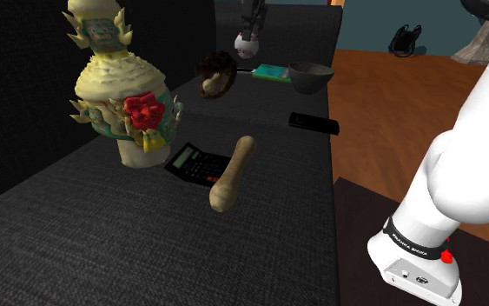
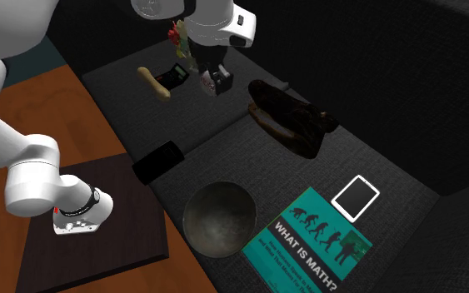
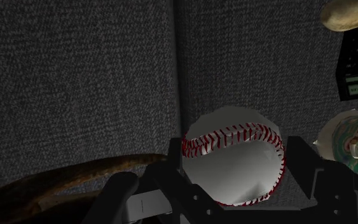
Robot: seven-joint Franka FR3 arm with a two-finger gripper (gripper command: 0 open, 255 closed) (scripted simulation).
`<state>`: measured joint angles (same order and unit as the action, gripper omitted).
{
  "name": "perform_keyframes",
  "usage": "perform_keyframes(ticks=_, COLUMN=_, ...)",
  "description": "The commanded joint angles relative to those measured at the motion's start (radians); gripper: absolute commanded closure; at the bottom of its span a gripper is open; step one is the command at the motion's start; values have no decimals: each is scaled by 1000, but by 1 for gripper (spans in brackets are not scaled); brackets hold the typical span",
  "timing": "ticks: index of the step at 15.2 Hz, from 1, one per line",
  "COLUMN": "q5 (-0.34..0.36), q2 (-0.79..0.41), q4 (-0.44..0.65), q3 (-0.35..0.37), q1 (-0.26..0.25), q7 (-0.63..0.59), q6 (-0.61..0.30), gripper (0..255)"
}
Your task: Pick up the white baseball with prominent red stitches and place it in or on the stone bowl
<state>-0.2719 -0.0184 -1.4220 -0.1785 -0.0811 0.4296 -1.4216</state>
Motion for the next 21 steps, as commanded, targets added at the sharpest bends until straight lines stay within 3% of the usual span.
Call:
perform_keyframes(ticks=1, q5=2, q2=7, q4=0, q3=-21, q1=22, q7=40, q6=18, gripper=255)
perform_keyframes(ticks=12, q5=-1, q2=-41, q4=78, q3=-159, q1=168, q7=306, q6=122, gripper=255)
perform_keyframes(ticks=21, q5=-56, q2=-208, q4=301, q3=-267, q1=336, q7=535, q6=250, gripper=255)
